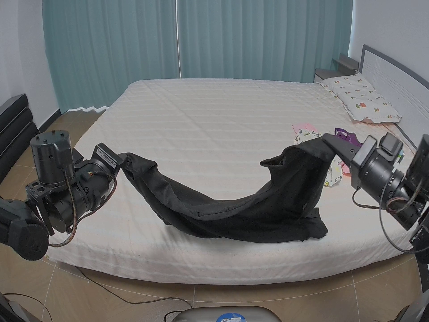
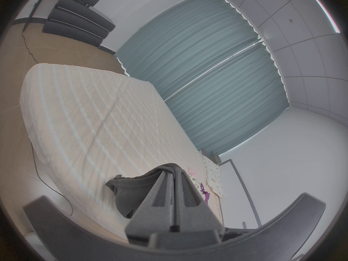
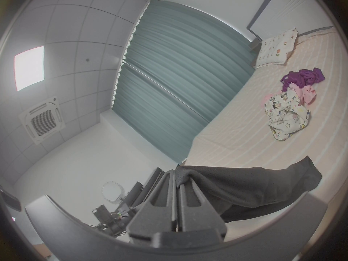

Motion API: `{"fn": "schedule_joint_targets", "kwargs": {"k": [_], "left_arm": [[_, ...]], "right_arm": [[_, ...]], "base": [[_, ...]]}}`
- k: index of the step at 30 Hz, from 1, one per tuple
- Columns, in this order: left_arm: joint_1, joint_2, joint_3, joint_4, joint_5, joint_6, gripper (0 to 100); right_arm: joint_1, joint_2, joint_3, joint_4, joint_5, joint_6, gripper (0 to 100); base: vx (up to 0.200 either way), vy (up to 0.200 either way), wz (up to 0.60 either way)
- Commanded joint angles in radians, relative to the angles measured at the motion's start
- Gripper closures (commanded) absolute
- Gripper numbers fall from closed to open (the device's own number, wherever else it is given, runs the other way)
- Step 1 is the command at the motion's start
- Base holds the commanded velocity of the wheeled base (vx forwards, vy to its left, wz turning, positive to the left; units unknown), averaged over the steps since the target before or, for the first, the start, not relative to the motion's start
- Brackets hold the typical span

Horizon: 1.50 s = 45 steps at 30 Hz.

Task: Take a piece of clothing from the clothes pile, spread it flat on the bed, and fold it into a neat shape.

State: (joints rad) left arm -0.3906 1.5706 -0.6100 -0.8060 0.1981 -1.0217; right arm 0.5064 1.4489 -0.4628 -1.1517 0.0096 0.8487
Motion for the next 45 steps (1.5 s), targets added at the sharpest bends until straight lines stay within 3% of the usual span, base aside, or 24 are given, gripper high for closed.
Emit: {"fn": "schedule_joint_targets", "kwargs": {"k": [1, 5, 10, 13, 16, 21, 29, 38, 45], "left_arm": [[-0.017, -0.138, -0.033, 0.024, -0.011, 0.0, 100], [-0.019, -0.221, -0.154, 0.169, -0.029, -0.003, 100], [-0.001, -0.225, -0.284, 0.309, -0.042, -0.015, 100], [0.019, -0.181, -0.307, 0.315, -0.043, -0.015, 100], [0.036, -0.093, -0.313, 0.315, -0.04, -0.017, 100], [0.052, 0.022, -0.303, 0.312, -0.042, -0.017, 100], [0.072, 0.135, -0.315, 0.307, -0.062, -0.026, 100], [0.072, 0.164, -0.324, 0.307, -0.094, -0.058, 100], [0.081, 0.223, -0.375, 0.315, -0.094, -0.061, 100]], "right_arm": [[0.052, -0.303, -0.085, 0.164, -0.003, 0.0, 100], [0.047, -0.404, -0.277, 0.336, -0.007, 0.004, 100], [-0.029, -0.314, -0.421, 0.354, 0.01, 0.049, 100], [-0.115, -0.203, -0.488, 0.354, 0.055, 0.079, 100], [-0.152, -0.087, -0.501, 0.342, 0.104, 0.082, 100], [-0.195, 0.128, -0.521, 0.265, 0.113, 0.073, 100], [-0.201, 0.35, -0.645, 0.165, 0.124, 0.016, 100], [-0.201, 0.364, -0.695, 0.178, 0.127, -0.003, 100], [-0.195, 0.424, -0.72, 0.176, 0.133, -0.02, 100]], "base": [[0.0, 0.0, 0.0], [0.0, 0.0, 0.0], [0.0, 0.0, 0.0], [0.0, 0.0, 0.0], [0.0, 0.0, 0.0], [0.0, 0.0, 0.0], [0.0, 0.0, 0.0], [0.0, 0.0, 0.0], [0.2, 0.0, 0.0]]}}
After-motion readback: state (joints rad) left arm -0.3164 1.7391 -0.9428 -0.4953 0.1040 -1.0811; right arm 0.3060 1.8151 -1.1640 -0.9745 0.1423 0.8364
